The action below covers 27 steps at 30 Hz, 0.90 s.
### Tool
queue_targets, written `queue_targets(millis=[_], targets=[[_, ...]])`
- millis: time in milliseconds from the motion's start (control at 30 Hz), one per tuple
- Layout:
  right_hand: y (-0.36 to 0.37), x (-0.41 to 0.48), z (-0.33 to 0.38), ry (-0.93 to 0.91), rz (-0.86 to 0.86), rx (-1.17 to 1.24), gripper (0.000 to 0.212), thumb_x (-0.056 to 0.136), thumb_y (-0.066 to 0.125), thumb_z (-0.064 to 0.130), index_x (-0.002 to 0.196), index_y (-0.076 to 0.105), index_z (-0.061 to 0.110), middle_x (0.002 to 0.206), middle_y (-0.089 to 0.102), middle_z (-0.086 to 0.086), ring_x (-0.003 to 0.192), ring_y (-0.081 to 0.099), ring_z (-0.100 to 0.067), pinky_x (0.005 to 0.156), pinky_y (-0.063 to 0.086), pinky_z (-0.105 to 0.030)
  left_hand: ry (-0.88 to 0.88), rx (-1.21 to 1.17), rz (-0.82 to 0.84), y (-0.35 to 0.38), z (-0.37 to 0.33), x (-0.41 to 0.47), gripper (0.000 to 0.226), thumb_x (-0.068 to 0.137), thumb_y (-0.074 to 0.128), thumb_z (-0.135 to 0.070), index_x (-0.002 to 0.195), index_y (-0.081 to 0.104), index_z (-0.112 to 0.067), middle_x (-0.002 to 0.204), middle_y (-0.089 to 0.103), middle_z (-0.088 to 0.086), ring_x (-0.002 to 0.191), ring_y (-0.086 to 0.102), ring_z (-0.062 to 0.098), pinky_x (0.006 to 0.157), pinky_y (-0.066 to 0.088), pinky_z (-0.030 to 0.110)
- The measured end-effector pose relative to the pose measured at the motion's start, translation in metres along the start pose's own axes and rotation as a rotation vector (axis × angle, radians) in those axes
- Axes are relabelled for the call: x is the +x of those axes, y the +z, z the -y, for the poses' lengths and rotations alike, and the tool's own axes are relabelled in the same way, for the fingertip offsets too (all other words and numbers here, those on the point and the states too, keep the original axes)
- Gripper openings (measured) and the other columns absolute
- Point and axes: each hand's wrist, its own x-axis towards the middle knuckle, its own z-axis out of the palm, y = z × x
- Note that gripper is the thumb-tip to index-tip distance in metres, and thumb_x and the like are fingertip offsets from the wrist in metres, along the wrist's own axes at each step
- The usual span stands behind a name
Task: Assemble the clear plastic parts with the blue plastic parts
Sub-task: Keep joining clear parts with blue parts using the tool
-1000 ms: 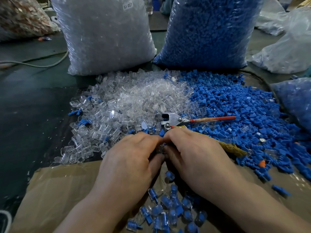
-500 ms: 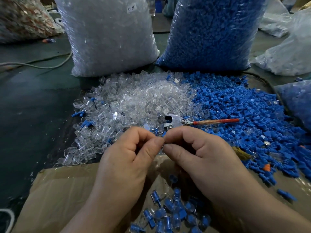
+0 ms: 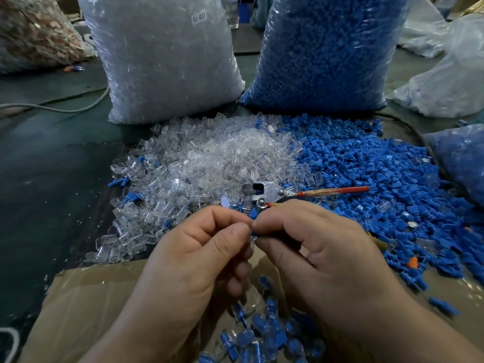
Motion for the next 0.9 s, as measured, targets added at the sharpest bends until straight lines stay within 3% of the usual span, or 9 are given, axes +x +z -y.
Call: queue_targets(millis=[167,300,400,467,533,633,767,900], targets=[[-0.0006,-0.0022,0.0000,-0.182,-0.020,-0.063,0.020,0.096,0.055,0.025,0.110,0.068,0.019,0.102,0.063,0.010,0.093,0.061,-0.005,0.076,0.051,-0.023,-0.020,-0.019,-0.008,-0.0018,0.0018,0.0007,0.031,0.069,0.083,-0.041,0.087,0.077,-0.016,0.062,0.061,0.006,0.051,0.055,0.012,0.042,0.045,0.020],[0.0014,-0.0030,0.0038,-0.044,-0.065,0.054,0.013,0.087,0.067,0.032,0.101,0.065,0.033,0.093,0.066,0.017,0.087,0.064,-0.001,0.071,0.051,-0.019,0.022,-0.032,-0.075,0.0023,0.0008,0.0004,0.024,0.063,0.084,-0.036,0.082,0.075,-0.023,0.060,0.062,0.009,0.048,0.057,0.014,0.042,0.047,0.021],[0.0037,-0.0038,0.0041,0.087,-0.066,0.227,0.011,0.083,0.076,0.029,0.088,0.067,0.030,0.083,0.067,0.013,0.078,0.065,-0.006,0.062,0.052,-0.021,0.016,-0.010,-0.096,0.0037,-0.0014,-0.0022,0.022,0.061,0.078,-0.040,0.073,0.071,-0.023,0.058,0.062,0.010,0.046,0.056,0.017,0.041,0.047,0.022],[0.0038,-0.0024,0.0045,0.009,-0.074,0.120,0.003,0.084,0.073,0.028,0.084,0.070,0.027,0.082,0.066,0.013,0.079,0.064,-0.005,0.066,0.050,-0.015,0.015,0.028,-0.097,0.0039,-0.0015,-0.0029,0.023,0.063,0.076,-0.043,0.073,0.071,-0.023,0.058,0.063,0.010,0.046,0.056,0.018,0.042,0.047,0.024],[0.0044,-0.0016,0.0056,-0.061,-0.046,0.009,0.007,0.087,0.066,0.028,0.091,0.070,0.024,0.089,0.063,0.016,0.085,0.062,-0.003,0.072,0.049,-0.015,0.005,0.039,-0.105,0.0046,-0.0019,-0.0026,0.028,0.061,0.074,-0.047,0.074,0.072,-0.022,0.058,0.062,0.011,0.045,0.054,0.019,0.043,0.046,0.026],[0.0054,-0.0029,0.0030,-0.112,-0.025,-0.034,0.016,0.092,0.056,0.028,0.101,0.069,0.023,0.099,0.061,0.014,0.092,0.061,-0.003,0.076,0.049,-0.018,0.001,0.043,-0.095,0.0029,-0.0020,-0.0016,0.031,0.060,0.081,-0.044,0.078,0.073,-0.020,0.061,0.064,0.013,0.047,0.056,0.021,0.045,0.047,0.028],[0.0026,-0.0010,-0.0009,-0.102,-0.091,-0.076,0.015,0.092,0.054,0.025,0.100,0.067,0.023,0.097,0.060,0.010,0.087,0.060,-0.006,0.071,0.048,-0.025,0.092,0.152,-0.037,0.0029,0.0001,-0.0032,0.031,0.066,0.086,-0.034,0.095,0.077,-0.028,0.079,0.075,0.008,0.068,0.071,0.020,0.059,0.055,0.022],[0.0024,-0.0011,0.0011,-0.109,-0.011,-0.190,0.019,0.093,0.052,0.022,0.103,0.067,0.018,0.096,0.060,0.003,0.084,0.060,-0.016,0.065,0.052,-0.037,0.164,0.353,-0.163,0.0073,0.0059,-0.0038,0.026,0.072,0.075,-0.028,0.095,0.076,-0.040,0.080,0.077,-0.001,0.071,0.073,0.013,0.059,0.057,0.020]])
